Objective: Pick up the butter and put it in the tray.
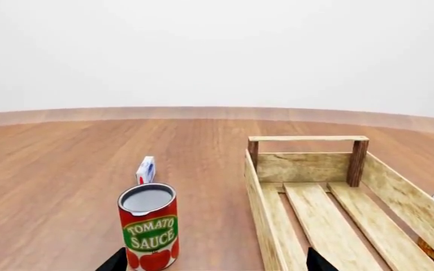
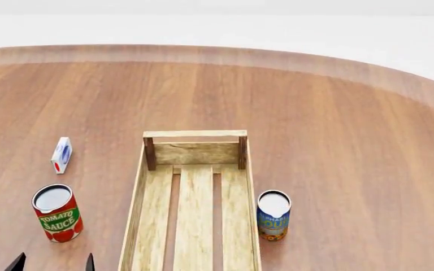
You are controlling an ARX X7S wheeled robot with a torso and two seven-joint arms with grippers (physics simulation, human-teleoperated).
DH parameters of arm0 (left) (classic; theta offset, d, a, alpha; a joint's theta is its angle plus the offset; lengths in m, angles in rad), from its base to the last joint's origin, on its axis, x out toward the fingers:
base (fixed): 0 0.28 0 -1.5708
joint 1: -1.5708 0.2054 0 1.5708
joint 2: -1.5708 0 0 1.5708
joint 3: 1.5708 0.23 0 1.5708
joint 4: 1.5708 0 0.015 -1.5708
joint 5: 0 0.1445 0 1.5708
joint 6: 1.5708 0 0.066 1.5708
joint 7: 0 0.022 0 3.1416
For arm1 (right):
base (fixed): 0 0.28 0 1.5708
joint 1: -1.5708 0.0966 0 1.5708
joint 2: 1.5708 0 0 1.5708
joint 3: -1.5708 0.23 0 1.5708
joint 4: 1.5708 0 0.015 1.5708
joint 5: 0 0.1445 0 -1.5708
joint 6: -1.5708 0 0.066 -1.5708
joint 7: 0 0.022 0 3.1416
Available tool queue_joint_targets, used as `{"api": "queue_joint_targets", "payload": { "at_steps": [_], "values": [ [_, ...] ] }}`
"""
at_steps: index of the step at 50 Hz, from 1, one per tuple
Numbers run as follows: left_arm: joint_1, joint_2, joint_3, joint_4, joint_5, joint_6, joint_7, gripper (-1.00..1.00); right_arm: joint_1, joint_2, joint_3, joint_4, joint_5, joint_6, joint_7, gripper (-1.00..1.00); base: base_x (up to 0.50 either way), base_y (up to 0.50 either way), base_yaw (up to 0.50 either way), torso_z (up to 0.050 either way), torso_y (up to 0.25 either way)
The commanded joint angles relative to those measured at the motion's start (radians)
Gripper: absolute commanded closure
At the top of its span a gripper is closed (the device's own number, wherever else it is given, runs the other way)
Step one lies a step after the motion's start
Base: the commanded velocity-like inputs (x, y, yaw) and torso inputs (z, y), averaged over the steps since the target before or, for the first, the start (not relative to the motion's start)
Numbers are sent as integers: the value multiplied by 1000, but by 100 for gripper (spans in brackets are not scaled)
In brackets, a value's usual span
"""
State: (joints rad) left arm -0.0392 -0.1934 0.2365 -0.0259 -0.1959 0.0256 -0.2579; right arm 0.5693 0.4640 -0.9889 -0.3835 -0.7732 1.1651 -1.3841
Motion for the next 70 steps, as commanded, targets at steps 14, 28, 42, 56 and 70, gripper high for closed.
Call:
{"api": "queue_joint_targets", "payload": {
  "at_steps": [14,28,42,56,70],
  "values": [
    [8,-12,17,23,-5,-6,-11,-100,-49,-5,36,126,95,-116,106,-100,0,0,0,0,0],
    [14,-19,26,32,-9,-8,-17,-100,-85,-24,54,255,167,-220,180,-100,0,0,0,0,0],
    [15,-23,35,35,-11,-12,-22,-100,-110,-17,85,262,200,-251,217,100,0,0,0,0,0],
    [5,-28,36,30,-21,-19,-27,-100,-111,-12,77,93,150,-78,136,100,0,0,0,0,0],
    [0,-31,32,30,-35,-21,-34,-100,-23,75,-34,-160,17,179,-61,100,0,0,0,0,0]
  ]
}}
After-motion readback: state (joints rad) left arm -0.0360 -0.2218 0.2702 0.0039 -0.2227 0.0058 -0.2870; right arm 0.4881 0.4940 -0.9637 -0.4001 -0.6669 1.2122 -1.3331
